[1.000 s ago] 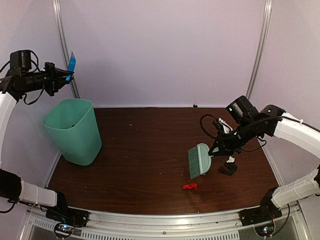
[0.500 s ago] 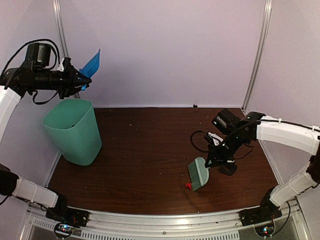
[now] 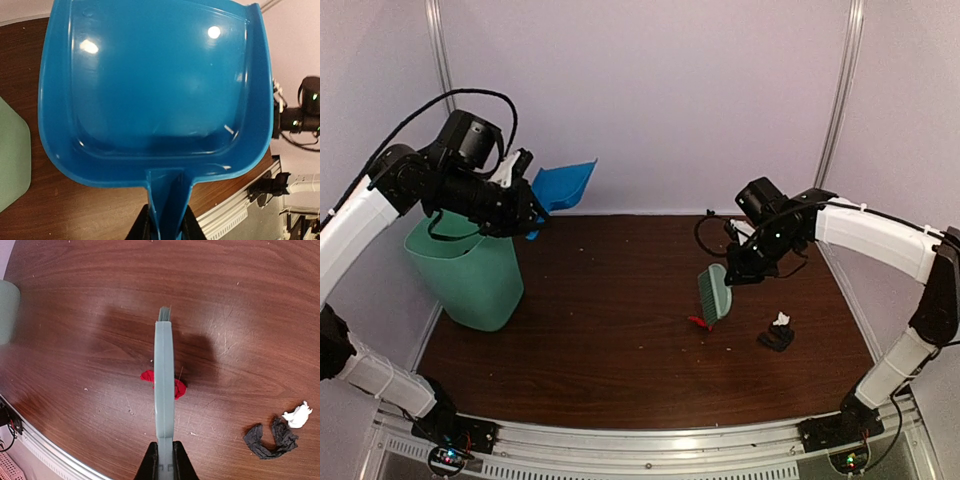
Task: Sweep away the paper scraps from the table
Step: Sweep the paper scraps at the center of the board, then sweep the paper scraps into the dustpan.
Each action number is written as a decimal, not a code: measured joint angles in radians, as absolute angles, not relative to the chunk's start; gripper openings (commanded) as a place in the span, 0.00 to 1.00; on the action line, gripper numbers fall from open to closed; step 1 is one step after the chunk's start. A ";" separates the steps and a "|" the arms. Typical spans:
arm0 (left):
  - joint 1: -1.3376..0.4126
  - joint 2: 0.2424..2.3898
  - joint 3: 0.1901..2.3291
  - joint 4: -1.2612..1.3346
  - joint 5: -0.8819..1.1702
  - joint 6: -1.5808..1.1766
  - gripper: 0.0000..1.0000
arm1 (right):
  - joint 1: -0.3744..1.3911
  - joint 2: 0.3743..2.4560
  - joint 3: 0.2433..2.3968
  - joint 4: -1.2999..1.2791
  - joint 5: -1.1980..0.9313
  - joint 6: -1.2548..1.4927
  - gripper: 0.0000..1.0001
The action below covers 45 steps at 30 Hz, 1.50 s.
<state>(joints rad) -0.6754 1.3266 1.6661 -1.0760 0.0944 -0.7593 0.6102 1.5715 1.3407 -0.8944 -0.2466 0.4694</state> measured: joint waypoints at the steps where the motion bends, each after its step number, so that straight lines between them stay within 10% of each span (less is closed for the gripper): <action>1: -0.709 1.332 1.655 -1.076 0.078 -0.746 0.00 | 0.599 1.571 1.364 -0.906 -0.242 0.462 0.00; 28: -1.055 1.499 1.401 -1.020 -0.133 -0.414 0.00 | 0.425 1.235 1.273 -1.337 0.180 0.644 0.00; 45: -1.058 1.610 1.310 -0.995 -0.093 -0.295 0.00 | 0.419 1.484 1.169 -1.285 0.157 0.565 0.00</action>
<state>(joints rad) -1.0576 1.6100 1.3098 -0.9947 -0.0929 -0.2947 0.4191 1.4837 1.1687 -1.2854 0.1566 0.5648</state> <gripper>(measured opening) 0.212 0.075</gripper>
